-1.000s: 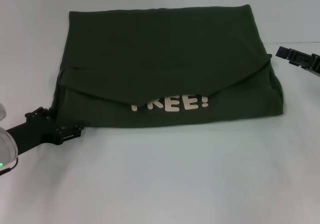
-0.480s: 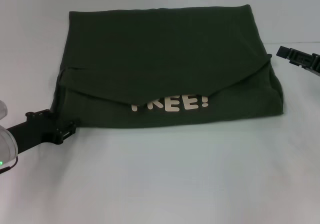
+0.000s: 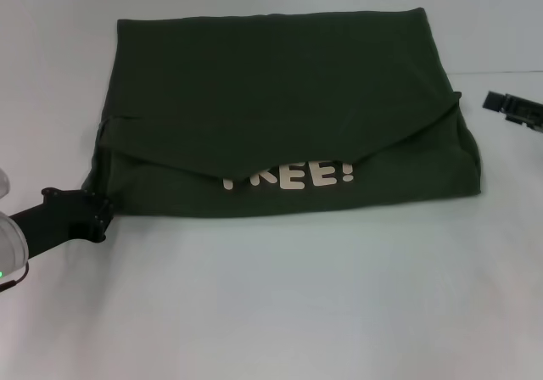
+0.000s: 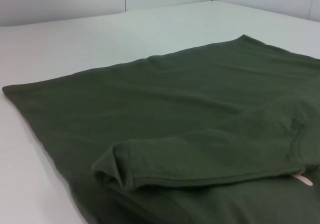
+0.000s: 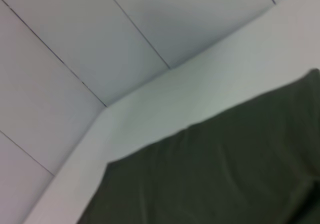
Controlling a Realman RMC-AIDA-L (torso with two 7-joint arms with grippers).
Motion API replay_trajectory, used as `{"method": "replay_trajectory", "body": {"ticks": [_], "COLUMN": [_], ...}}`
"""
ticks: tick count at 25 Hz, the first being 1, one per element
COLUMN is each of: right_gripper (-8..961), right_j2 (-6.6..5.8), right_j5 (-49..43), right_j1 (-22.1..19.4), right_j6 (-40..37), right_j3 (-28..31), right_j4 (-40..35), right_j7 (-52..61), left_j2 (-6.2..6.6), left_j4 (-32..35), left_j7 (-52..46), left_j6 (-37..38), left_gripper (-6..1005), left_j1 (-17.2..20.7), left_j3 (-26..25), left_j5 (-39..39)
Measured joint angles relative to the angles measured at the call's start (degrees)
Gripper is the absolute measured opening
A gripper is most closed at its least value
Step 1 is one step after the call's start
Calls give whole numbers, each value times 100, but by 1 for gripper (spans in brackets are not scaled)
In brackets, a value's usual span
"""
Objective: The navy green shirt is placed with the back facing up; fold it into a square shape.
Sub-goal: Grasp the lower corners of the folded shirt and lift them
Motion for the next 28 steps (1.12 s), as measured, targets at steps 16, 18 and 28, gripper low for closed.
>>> {"method": "replay_trajectory", "body": {"ticks": [16,18,28], "right_gripper": [724,720,704], "right_j2": [-115,-48,224], "right_j5": [-1221,-1237,-1254], "right_j1": [41,65,228], "right_j6": [176,293,818], "right_j3": [-230,-332,-600], "right_j4": [-123,-104,-78], "right_j7": [905,872,780], "left_j2": [0,0,2], "left_j4": [-3,-2,-11], "left_j7": [-54,-70,-73], "left_j6": [61,62,57], "left_gripper": [32,32,31], "left_j1": [31,23,-17], "left_j3": [0,0,0], "left_j5": [49,55,58]}}
